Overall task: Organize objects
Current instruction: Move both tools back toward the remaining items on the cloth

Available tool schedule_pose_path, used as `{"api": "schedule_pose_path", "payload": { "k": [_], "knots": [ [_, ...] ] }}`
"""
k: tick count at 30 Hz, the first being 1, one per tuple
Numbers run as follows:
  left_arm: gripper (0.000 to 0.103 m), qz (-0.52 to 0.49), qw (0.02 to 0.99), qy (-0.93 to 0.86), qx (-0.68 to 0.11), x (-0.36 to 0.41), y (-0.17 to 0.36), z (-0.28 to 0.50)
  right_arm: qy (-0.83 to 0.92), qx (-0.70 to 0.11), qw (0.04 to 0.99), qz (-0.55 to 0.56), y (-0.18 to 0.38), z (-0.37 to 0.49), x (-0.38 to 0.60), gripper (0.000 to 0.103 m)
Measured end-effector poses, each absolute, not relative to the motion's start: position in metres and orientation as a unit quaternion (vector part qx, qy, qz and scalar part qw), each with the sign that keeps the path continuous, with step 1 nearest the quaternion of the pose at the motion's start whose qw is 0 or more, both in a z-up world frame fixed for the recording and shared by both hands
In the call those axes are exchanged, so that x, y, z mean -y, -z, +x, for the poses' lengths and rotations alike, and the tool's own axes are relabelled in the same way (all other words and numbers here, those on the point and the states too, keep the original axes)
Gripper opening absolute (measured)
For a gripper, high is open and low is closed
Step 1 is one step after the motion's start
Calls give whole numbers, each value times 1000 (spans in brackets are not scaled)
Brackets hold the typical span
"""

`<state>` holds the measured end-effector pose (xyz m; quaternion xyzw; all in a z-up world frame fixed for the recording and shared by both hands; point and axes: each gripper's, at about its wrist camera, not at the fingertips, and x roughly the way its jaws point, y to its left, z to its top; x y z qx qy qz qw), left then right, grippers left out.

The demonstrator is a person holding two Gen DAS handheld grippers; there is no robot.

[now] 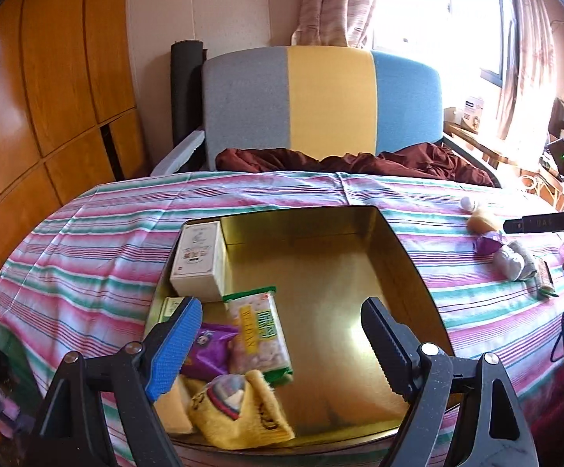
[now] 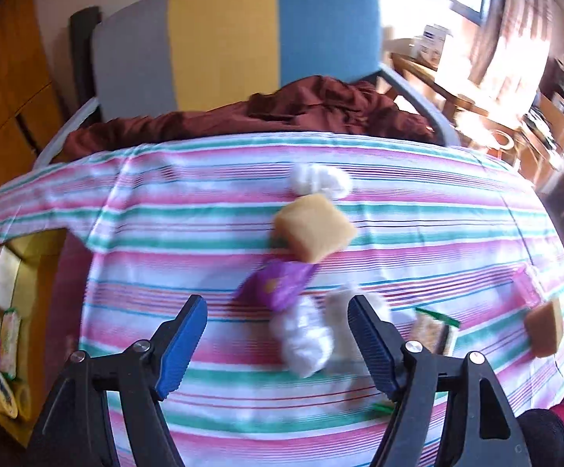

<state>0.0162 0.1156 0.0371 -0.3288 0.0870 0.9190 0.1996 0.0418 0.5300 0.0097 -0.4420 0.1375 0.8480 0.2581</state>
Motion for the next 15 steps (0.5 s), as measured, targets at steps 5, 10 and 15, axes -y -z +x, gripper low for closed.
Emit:
{"api": "schedule_pose_path", "payload": {
  "k": [5, 10, 15],
  "knots": [
    [85, -333, 242, -906, -96, -158, -43, 18, -814, -249, 338, -401, 15, 79, -602, 80],
    [85, -343, 286, -888, -112, -214, -44, 21, -790, -345, 344, -372, 19, 103, -627, 80],
    [85, -374, 328, -860, -115, -278, -34, 21, -792, -370, 317, -368, 21, 104, -626, 80]
  ]
}}
